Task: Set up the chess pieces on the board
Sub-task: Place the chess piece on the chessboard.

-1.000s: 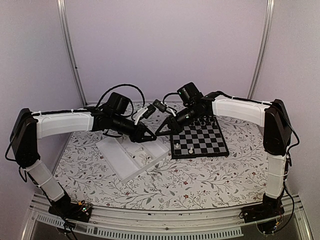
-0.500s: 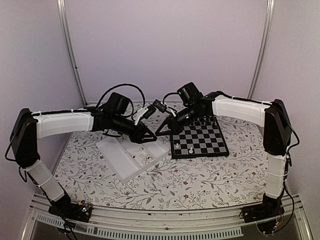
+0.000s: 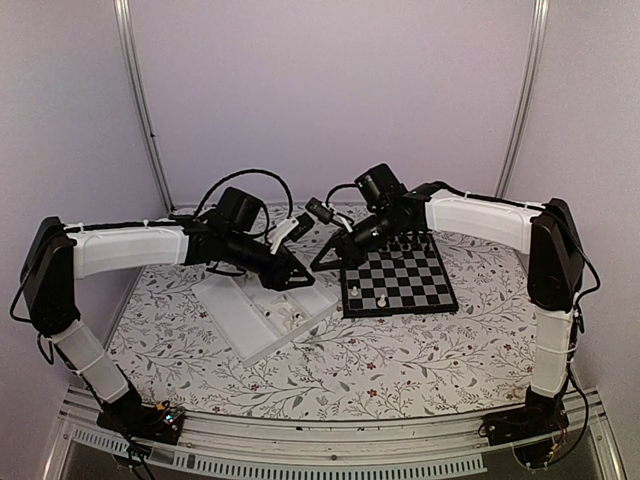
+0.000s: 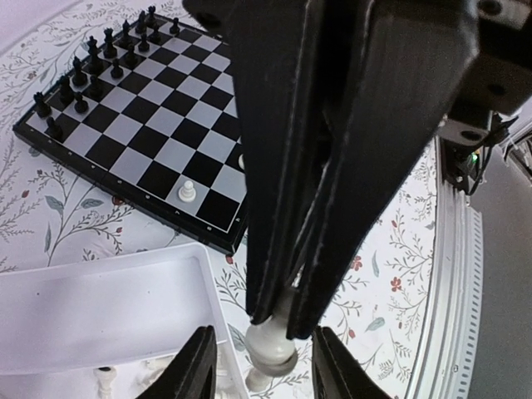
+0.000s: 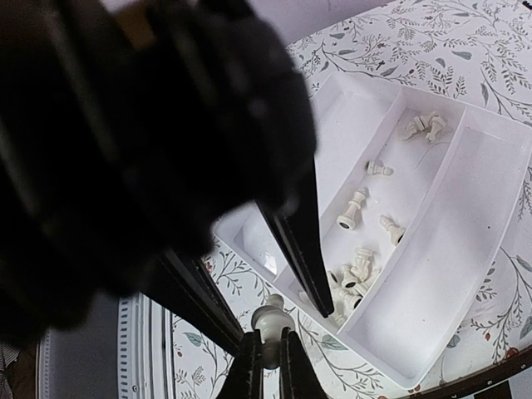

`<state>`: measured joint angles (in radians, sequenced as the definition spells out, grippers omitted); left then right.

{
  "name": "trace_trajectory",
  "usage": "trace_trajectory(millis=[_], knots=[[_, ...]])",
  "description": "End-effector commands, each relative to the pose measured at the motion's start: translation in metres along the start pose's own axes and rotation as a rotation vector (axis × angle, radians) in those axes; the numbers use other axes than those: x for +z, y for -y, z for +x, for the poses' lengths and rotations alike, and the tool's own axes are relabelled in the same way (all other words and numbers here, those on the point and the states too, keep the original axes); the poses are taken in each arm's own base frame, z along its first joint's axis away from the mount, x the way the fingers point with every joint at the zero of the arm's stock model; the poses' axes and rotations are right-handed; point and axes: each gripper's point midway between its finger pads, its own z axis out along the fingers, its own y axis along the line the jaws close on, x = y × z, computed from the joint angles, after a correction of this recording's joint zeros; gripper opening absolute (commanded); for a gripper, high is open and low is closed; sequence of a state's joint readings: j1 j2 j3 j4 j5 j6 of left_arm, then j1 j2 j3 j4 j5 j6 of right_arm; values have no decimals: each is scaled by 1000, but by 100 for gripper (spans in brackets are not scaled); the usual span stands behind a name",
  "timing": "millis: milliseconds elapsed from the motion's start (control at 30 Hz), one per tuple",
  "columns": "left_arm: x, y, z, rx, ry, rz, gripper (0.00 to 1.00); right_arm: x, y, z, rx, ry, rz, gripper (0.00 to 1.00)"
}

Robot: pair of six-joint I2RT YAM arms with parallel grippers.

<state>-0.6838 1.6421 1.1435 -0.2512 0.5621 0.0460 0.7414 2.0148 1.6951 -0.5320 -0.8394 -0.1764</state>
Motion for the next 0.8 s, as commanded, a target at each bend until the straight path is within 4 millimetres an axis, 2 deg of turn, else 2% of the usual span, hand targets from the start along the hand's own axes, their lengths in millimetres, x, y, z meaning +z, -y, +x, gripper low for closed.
trace_trajectory(millis=[0, 233, 533, 700, 767], knots=[[-1, 4, 1, 23, -1, -12, 38, -18, -16, -20, -56, 42, 7, 0], [0, -5, 4, 30, -14, -61, 32, -20, -20, -23, -64, 50, -2, 0], [-1, -4, 4, 34, -12, -58, 21, -20, -18, -21, -62, 47, 7, 0], [-1, -10, 6, 23, -23, -92, 23, -23, -5, -14, -49, 36, 42, 0], [-2, -11, 7, 22, -27, -104, 24, -34, 7, -9, -38, 32, 89, 0]])
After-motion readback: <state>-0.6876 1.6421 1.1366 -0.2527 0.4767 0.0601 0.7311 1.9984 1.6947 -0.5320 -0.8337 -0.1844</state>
